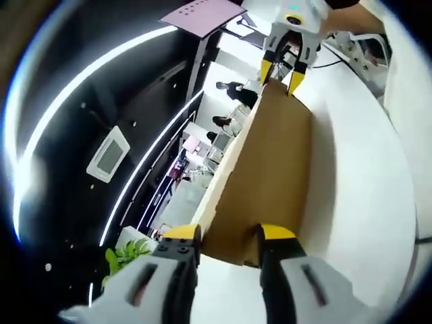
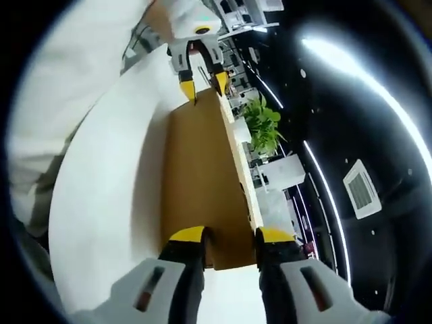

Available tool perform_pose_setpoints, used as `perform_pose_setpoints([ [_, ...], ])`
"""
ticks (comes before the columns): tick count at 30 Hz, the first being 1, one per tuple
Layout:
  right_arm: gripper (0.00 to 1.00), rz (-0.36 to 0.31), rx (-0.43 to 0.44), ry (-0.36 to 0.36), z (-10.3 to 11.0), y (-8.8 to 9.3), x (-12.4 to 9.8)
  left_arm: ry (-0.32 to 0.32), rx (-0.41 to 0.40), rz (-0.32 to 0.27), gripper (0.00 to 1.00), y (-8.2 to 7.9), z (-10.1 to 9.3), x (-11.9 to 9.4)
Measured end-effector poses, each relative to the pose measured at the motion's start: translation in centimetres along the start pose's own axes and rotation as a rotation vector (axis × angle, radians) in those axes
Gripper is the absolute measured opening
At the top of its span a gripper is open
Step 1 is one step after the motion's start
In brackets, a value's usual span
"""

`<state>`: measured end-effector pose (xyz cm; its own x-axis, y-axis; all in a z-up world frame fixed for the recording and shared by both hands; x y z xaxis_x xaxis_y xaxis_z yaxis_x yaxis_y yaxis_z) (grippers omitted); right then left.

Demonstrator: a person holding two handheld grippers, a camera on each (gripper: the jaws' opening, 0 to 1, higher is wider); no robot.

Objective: Operate the shoe box by opening the lid, removing the specified soft item, and placing it in the target area until the item is outside and the box remains undamaged.

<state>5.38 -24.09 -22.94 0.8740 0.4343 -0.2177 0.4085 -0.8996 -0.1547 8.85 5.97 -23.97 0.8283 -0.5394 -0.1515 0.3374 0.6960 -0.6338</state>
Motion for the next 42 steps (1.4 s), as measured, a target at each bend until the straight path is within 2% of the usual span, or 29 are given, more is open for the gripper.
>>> perform_pose_setpoints([
  [5,0.28,-0.019,0.012,0.008,0.2,0.3,0.0,0.004,-0.024,-0.009,0.34,-0.1,0.1,-0.1],
  [16,0.26,-0.034,0.038,-0.002,0.6,1.7,0.2,0.004,-0.009,-0.004,0.34,-0.3,-0.2,0.0],
  [20,0.23,-0.045,0.043,0.018,0.4,1.6,0.3,0.006,-0.021,-0.009,0.34,-0.3,-0.1,-0.1],
  [21,0.23,-0.045,0.043,0.020,0.3,0.2,0.0,0.006,-0.018,-0.009,0.34,-0.3,-0.1,-0.1],
  [22,0.23,-0.045,0.048,0.021,0.2,-0.1,-0.1,0.006,-0.018,-0.008,0.34,-0.4,-0.1,-0.1],
  [25,0.24,-0.057,0.072,0.018,0.4,-0.2,-0.1,0.007,-0.017,-0.003,0.34,-0.5,-0.2,-0.1],
  [31,0.23,-0.056,0.062,0.024,0.3,-0.2,-0.1,-0.005,-0.018,-0.004,0.33,-0.5,-0.3,-0.1],
  [35,0.23,-0.057,0.076,0.054,0.3,-0.1,-0.2,-0.009,-0.015,-0.010,0.33,-0.5,-0.2,-0.2],
  [39,0.24,-0.058,0.077,0.040,0.2,-0.2,-0.1,-0.018,-0.014,-0.017,0.33,-0.6,-0.1,-0.3],
  [42,0.19,-0.086,0.085,0.051,0.1,-0.5,0.0,-0.011,-0.012,-0.014,0.33,-0.7,0.0,-0.3],
])
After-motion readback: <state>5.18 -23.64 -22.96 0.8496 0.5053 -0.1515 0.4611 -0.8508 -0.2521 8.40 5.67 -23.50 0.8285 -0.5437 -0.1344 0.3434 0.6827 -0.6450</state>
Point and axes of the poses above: the point that each gripper's makers call its tool centre point, and the gripper's own axes: x roughly forward along the fingers, z roughly to its left, y roughly out of its underside, the point moved 8 cm from there along -x, roughly backward along the fingers, and after that the axes turned 9 degrees about -x, right-handed, at the moved point
